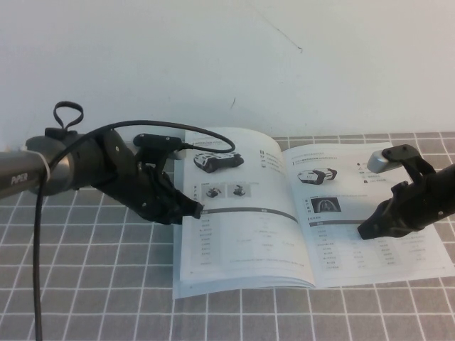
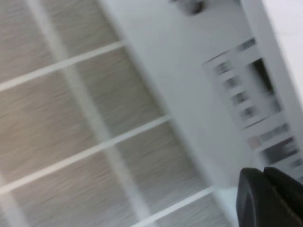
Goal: Close book
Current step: 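Close the open booklet and leave it lying on the table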
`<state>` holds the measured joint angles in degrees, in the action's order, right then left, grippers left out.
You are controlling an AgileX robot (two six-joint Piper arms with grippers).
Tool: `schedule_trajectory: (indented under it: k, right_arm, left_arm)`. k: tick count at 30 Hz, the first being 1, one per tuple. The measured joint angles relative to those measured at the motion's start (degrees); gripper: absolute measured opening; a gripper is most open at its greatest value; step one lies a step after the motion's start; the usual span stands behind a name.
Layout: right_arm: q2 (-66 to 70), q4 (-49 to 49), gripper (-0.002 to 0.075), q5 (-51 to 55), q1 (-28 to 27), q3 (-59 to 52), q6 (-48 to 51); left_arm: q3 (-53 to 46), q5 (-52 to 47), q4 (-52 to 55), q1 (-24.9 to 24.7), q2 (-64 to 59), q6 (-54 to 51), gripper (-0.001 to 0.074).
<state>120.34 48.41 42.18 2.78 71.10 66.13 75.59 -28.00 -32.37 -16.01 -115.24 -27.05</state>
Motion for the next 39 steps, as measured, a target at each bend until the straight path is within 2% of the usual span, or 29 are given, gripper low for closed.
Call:
schedule_trajectory:
  k: [3,7,22,39]
  right_arm:
    - [0.0,0.0,-0.0003,0.0,0.0,0.0,0.0]
    - [0.0,0.0,-0.0003,0.0,0.0,0.0,0.0]
    - [0.0,0.0,-0.0003,0.0,0.0,0.0,-0.08]
    - [1.67,0.21,-0.0003,1.58,-0.23,0.73,-0.21]
  left_arm:
    - [2.36,-3.38,13.02,0.0,0.0,10.82,-0.0004]
    - [3.78,-5.66,20.03,0.0,0.0,16.88,-0.0004]
    - [4.31,-5.44,20.1,-0.27,-2.28,16.4,-0.0004]
    - [8.54,-11.43,20.54,-0.52,-3.88,18.49,-0.0004]
